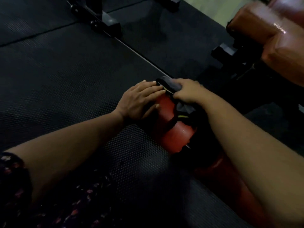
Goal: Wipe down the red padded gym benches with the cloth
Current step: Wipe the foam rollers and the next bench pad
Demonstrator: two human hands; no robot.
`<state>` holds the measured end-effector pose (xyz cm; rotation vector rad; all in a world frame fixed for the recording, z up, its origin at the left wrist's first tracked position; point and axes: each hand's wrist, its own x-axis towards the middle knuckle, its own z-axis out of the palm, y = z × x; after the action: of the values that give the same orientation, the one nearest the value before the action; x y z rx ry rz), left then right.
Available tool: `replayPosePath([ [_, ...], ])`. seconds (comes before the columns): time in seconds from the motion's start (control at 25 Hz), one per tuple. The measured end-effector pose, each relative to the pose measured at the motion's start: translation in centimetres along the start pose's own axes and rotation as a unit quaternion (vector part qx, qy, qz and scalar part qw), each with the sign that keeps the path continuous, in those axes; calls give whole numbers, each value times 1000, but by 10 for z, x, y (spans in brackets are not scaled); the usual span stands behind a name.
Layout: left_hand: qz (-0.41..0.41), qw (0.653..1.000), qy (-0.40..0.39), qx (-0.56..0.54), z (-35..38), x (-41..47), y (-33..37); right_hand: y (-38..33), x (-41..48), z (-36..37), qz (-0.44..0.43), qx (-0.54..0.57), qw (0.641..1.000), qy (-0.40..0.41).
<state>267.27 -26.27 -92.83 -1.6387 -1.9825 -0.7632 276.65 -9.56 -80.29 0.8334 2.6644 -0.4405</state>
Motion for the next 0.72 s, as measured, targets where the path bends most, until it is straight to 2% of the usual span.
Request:
replayPosePath([
  [0.16, 15, 1000, 3, -4, 0, 0, -3, 14, -14, 3, 5, 147, 989, -34],
  [0.24, 11, 1000, 5, -19, 0, -1, -1, 38, -35, 9, 38, 178, 983, -26],
  [0.32, 1, 999, 2, -37, -1, 1, 1, 55, -53, 20, 82, 212, 973, 26],
  [0.4, -16, 999, -9, -37, -8, 6, 2, 63, -69, 43, 118, 256, 952, 121],
  [0.48, -14, 999, -33, -2, -16, 19, 5, 59, -93, 73, 159, 323, 906, 224],
  [0.56, 6, 997, -73, -5, -19, 40, 7, 39, -123, 111, 166, 366, 869, 289],
  [0.64, 33, 986, -158, -39, -18, 55, 11, 17, -150, 149, 121, 307, 890, 316],
  [0.72, 43, 969, -241, -38, -12, 60, 12, 12, -164, 176, 81, 195, 920, 329],
])
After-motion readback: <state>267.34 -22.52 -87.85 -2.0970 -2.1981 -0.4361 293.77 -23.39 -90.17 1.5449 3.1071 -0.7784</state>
